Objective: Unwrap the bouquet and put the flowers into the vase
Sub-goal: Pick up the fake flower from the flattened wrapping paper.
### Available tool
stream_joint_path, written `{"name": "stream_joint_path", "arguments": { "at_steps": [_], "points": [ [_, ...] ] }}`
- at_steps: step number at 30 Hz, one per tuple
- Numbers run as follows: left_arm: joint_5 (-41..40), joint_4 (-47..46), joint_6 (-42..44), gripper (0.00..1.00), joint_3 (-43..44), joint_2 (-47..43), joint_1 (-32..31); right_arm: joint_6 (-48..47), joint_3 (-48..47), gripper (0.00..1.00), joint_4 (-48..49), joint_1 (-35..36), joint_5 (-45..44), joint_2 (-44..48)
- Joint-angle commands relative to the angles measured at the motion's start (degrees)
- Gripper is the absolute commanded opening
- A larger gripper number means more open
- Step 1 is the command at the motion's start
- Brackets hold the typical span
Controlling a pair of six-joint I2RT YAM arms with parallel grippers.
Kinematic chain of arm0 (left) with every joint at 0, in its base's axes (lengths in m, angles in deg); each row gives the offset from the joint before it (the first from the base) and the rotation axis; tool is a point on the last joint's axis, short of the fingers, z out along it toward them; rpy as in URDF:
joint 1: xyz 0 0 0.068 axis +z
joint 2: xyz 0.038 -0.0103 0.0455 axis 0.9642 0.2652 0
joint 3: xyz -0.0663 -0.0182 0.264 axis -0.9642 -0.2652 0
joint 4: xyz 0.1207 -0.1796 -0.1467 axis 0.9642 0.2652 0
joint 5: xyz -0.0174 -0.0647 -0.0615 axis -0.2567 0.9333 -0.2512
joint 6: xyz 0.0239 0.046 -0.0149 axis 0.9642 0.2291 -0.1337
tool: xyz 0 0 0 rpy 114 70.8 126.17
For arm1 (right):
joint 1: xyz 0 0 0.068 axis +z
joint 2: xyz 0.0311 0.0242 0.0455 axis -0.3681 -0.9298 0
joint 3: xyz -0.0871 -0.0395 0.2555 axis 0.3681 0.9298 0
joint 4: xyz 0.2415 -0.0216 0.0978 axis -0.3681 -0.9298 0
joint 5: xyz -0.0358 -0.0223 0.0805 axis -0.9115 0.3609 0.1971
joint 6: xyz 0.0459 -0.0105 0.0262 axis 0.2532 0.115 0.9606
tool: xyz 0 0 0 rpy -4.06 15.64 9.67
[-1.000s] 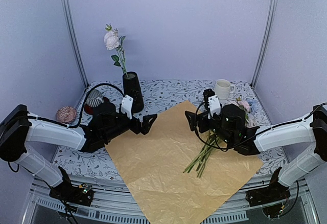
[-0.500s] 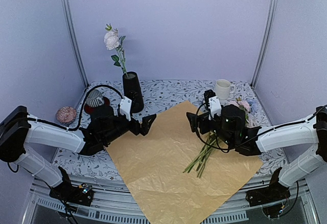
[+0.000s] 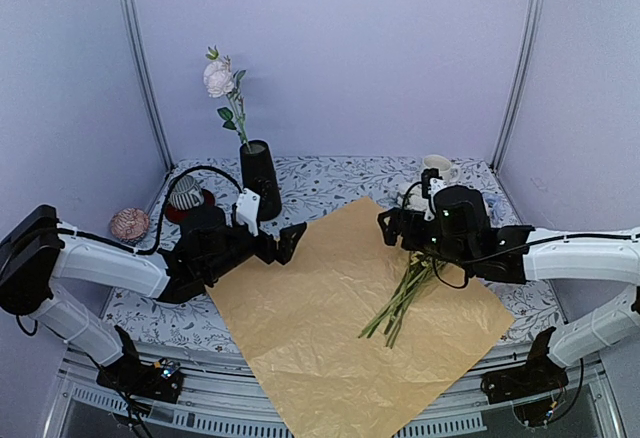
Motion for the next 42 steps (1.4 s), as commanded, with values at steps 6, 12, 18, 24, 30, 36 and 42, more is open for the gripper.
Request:
{"name": "stream_joint_path", "arguments": {
  "at_steps": [6, 12, 18, 24, 30, 36, 42],
  "points": [
    [-0.8, 0.6, -0.8, 0.98, 1.8, 1.1, -0.9, 16.4, -2.0, 0.96, -22.4, -0.1, 3.4, 10.3],
    [-0.3, 0.4, -1.6, 0.96, 1.6, 0.9, -0.9, 21.9, -4.9, 0.76, -32.3, -1.4, 3.6, 6.5],
    [0.2, 0.4, -1.6, 0.96, 1.7, 1.1, -0.9, 24.7, -10.2, 0.5, -36.9, -2.3, 5.7, -2.4],
    [0.4, 1.0, -1.2, 0.95, 2.2, 1.3, -0.9, 26.9, -11.6, 0.44, -37.2, -2.9, 7.1, -7.2],
    [0.8, 1.1, -1.4, 0.95, 2.1, 1.1, -0.9, 27.8, -11.1, 0.45, -36.4, -2.9, 7.2, -8.5],
    [1.0, 1.2, -1.4, 0.95, 2.1, 1.0, -0.9, 28.0, -10.7, 0.45, -36.2, -2.9, 6.8, -9.4],
    [1.1, 1.1, -1.4, 0.95, 2.2, 1.2, -1.0, 27.6, -10.6, 0.45, -35.3, -3.0, 7.2, -10.5]
  ]
}}
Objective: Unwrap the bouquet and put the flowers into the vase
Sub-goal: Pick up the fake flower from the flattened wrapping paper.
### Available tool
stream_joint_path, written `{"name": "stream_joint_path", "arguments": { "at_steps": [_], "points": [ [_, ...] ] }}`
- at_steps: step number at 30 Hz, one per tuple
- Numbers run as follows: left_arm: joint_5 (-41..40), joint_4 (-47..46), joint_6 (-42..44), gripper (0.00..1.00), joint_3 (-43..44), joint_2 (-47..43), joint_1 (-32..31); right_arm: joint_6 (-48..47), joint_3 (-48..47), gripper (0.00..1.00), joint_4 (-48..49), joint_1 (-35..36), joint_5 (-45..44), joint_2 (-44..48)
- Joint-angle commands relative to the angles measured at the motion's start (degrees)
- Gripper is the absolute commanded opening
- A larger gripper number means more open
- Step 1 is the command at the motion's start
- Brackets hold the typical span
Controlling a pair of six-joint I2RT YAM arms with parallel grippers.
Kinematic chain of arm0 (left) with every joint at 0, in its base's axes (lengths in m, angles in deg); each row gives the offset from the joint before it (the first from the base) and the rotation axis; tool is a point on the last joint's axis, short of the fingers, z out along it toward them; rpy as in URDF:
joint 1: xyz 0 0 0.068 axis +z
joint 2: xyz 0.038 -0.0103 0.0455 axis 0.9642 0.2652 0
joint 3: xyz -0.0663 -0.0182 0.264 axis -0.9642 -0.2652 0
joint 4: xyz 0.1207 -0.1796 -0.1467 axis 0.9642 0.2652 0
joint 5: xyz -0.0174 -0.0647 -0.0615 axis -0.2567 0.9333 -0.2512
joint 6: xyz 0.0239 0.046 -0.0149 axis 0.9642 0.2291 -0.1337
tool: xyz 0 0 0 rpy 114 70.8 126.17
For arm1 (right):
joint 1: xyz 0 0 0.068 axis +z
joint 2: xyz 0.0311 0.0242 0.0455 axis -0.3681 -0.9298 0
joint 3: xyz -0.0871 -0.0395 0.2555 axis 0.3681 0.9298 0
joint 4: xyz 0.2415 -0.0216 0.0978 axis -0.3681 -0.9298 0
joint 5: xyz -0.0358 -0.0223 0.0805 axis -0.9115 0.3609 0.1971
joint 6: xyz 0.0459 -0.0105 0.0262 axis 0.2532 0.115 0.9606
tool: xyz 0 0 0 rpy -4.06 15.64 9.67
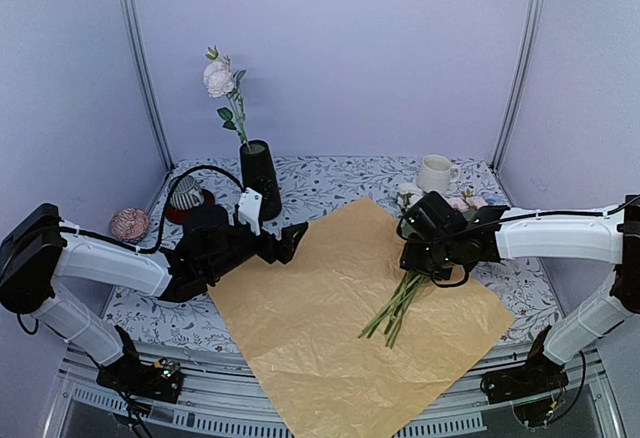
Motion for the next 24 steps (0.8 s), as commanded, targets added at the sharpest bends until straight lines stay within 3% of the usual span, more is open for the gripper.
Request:
{"name": "stream_joint_path", "arguments": {
  "at_steps": [1, 24],
  "points": [
    [0.6, 0.5, -0.2, 0.95, 1.4, 0.5, -0.9, -0.1, -0.6, 0.45, 0.6, -0.4, 0.2, -1.6],
    [0.6, 0.6, 0.1, 0.95, 1.8, 1.4, -0.9, -2.3, -2.9, 0.45, 1.7, -1.8, 0.6, -6.0]
  ]
}}
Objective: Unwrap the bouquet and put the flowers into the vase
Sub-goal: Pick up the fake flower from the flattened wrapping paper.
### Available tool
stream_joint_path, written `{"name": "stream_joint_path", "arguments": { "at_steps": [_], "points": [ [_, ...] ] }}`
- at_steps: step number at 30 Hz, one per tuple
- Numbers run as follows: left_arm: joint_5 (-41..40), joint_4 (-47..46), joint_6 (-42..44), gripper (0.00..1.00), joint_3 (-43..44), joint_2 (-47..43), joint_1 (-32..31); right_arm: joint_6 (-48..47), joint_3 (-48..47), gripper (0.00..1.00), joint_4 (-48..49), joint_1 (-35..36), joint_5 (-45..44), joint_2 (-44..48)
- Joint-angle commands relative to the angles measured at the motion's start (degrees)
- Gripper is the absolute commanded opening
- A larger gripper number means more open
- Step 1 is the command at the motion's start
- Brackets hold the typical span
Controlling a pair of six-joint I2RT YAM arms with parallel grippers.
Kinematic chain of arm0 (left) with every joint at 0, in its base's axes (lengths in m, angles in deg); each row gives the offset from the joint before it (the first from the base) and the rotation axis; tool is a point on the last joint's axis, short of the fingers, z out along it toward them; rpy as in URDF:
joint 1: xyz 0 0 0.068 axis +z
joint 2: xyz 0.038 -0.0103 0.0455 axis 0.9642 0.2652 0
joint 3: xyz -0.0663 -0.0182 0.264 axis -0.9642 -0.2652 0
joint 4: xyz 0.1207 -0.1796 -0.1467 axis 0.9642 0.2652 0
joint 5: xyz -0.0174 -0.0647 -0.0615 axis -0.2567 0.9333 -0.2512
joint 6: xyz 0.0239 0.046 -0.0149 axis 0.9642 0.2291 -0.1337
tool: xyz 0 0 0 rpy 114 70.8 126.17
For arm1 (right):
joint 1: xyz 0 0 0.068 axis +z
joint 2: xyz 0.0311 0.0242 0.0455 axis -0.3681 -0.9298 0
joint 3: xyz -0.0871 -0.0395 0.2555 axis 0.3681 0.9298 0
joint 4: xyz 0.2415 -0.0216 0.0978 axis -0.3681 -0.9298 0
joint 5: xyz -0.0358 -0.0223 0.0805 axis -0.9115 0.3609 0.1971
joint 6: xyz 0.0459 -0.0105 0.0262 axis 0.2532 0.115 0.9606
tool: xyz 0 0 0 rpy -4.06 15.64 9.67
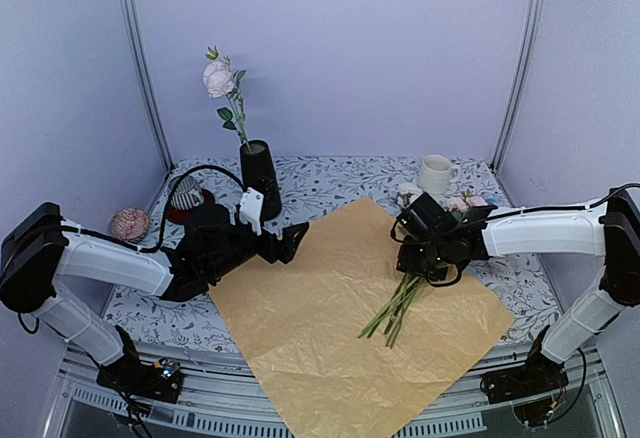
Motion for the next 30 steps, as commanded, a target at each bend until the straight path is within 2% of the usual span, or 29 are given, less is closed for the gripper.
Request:
{"name": "stream_joint_path", "arguments": {
  "at_steps": [1, 18, 20, 30],
  "points": [
    [0.6, 0.5, 0.1, 0.95, 1.4, 0.8, -1.0, -0.9, -2.0, 0.45, 0.5, -0.8, 0.1, -1.6],
    [1.0, 1.1, 0.0, 0.94, 2.0, 1.4, -0.9, -1.8, -4.6, 0.43, 0.2, -2.2, 0.0, -8.1],
    [1.1, 1.2, 0.0, 0.94, 2.0, 1.5, -0.9, -1.7, -4.9, 0.35, 0.2, -2.3, 0.4, -9.1],
    [1.4, 2.0, 0.0, 0.94, 2.7, 2.1, -0.9, -1.3, -5.8, 0.2, -0.4, -2.5, 1.4, -10.4]
  ]
}}
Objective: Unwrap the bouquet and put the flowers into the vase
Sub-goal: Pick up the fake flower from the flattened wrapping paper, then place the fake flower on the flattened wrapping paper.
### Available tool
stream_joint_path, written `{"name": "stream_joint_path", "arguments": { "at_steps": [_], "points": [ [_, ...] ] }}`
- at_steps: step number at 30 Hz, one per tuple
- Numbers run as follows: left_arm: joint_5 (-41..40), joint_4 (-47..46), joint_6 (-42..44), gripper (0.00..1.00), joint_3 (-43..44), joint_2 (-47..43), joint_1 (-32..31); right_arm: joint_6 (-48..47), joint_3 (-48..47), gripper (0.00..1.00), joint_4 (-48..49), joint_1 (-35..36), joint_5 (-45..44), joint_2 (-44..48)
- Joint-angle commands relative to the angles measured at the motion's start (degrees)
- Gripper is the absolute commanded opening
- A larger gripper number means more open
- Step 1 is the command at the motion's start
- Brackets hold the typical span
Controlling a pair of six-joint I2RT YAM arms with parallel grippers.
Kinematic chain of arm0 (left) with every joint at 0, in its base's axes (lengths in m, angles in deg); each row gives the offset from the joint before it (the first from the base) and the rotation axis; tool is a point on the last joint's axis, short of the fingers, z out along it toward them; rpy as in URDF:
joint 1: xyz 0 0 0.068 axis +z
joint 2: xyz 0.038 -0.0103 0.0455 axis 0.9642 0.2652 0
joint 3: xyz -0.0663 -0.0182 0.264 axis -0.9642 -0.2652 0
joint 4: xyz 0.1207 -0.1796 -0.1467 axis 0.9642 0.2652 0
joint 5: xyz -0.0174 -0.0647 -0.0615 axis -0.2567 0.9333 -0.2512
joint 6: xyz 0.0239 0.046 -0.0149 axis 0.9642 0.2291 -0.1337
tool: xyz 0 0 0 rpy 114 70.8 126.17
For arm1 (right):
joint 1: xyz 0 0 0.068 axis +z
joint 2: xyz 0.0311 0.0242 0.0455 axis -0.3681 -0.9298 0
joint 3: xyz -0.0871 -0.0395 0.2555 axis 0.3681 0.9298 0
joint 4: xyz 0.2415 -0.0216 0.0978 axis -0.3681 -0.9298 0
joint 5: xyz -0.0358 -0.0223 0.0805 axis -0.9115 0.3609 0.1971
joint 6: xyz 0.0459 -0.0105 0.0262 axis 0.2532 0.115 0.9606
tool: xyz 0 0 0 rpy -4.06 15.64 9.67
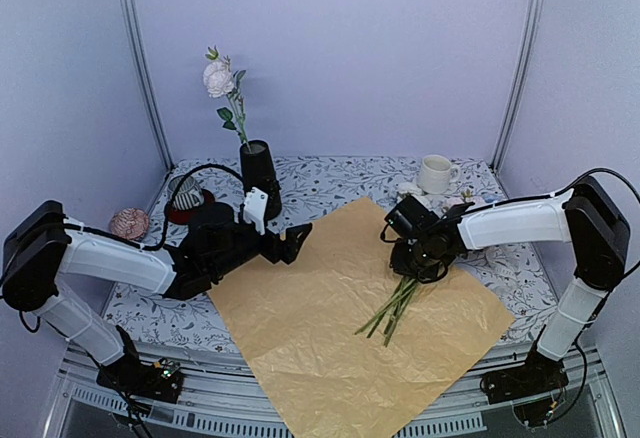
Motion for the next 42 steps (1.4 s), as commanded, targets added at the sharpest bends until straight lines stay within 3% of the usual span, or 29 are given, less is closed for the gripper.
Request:
{"name": "stream_joint_path", "arguments": {
  "at_steps": [1, 7, 14, 42],
  "points": [
    [0.3, 0.5, 0.0, 0.94, 1.4, 1.1, -0.9, 0.3, -1.3, 0.13, -0.5, -0.4, 0.3, -0.5],
    [0.4, 0.8, 0.0, 0.94, 1.6, 1.1, -0.9, 0.6, -1.3, 0.04, -0.6, -0.4, 0.6, -0.3],
    [0.5, 0.9, -0.1, 0.95, 1.6, 1.0, -0.9, -0.4, 0.8, 0.04, 2.3, -0.5, 1.6, 3.8],
    [0.8, 1.0, -0.2, 0.95, 1.5, 0.8, -1.0, -19.4, 18.1, 0.06, 39.3, -0.5, 10.3, 31.4]
  ]
}}
